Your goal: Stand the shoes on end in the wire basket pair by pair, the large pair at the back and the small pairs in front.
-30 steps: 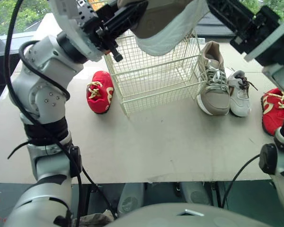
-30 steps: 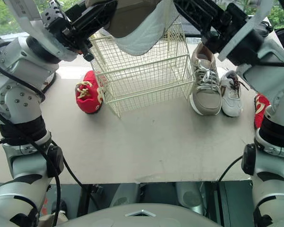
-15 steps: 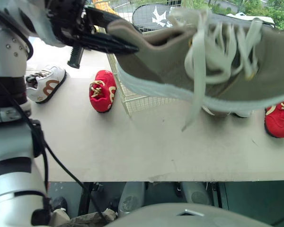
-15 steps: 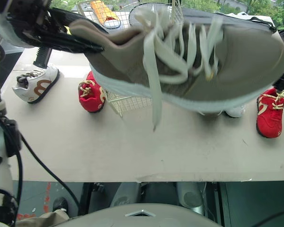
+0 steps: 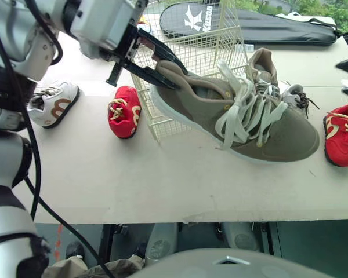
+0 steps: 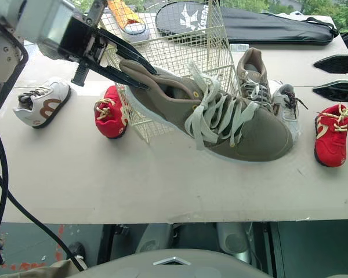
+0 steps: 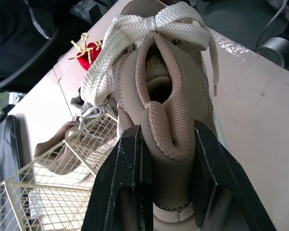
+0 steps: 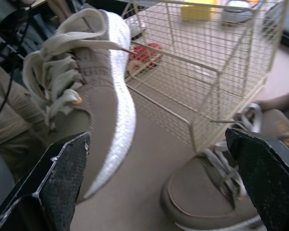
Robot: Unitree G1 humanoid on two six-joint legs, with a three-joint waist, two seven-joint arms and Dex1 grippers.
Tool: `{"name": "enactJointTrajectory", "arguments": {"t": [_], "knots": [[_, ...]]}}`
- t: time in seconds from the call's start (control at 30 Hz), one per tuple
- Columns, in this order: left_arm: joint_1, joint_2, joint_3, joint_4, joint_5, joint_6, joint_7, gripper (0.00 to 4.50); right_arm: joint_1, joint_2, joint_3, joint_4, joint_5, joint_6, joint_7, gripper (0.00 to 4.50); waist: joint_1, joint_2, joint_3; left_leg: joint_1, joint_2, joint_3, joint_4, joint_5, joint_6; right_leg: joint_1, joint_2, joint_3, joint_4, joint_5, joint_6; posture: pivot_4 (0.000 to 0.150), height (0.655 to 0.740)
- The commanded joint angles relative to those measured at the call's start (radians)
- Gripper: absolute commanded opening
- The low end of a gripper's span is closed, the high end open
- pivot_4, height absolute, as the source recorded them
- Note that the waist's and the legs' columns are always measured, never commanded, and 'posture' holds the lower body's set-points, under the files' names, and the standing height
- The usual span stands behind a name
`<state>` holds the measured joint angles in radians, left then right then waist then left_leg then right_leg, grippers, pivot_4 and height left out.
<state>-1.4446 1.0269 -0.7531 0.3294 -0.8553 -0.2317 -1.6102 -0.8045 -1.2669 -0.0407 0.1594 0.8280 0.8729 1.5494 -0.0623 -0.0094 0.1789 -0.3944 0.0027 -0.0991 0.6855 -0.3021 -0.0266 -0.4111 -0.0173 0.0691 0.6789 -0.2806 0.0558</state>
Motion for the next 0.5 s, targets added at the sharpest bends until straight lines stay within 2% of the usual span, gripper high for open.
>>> {"name": "enactJointTrajectory", "arguments": {"t": [0.03, 0.27, 0.5], "knots": [[-0.050, -0.009, -0.014, -0.039, -0.078, -0.064, -0.004, 0.73, -0.083, 0.032, 0.102, -0.081, -0.016, 0.036, 0.065, 4.49, -0.001, 0.000, 0.000, 0.000, 0.000, 0.000, 0.000, 0.000, 0.000, 0.000, 0.000, 0.000, 0.000, 0.000, 0.000, 0.150, 0.7400], [-0.082, -0.058, -0.075, -0.055, -0.068, -0.215, -0.004, 0.73, -0.222, 0.102, 0.246, -0.099, 0.005, 0.205, 0.065, 4.49, 0.003, 0.000, 0.000, -0.003, -0.001, -0.002, 0.001, 0.000, 0.000, -0.002, -0.001, -0.001, 0.000, 0.000, 0.000, 0.150, 0.7400], [-0.102, -0.107, -0.107, 0.007, 0.000, -0.447, -0.004, 0.73, -0.302, 0.139, 0.288, -0.092, 0.053, 0.356, 0.065, 4.49, 0.004, 0.000, 0.000, -0.003, -0.001, -0.002, 0.002, 0.000, 0.000, -0.002, -0.001, -0.002, 0.000, 0.000, 0.001, 0.150, 0.7400]]}}
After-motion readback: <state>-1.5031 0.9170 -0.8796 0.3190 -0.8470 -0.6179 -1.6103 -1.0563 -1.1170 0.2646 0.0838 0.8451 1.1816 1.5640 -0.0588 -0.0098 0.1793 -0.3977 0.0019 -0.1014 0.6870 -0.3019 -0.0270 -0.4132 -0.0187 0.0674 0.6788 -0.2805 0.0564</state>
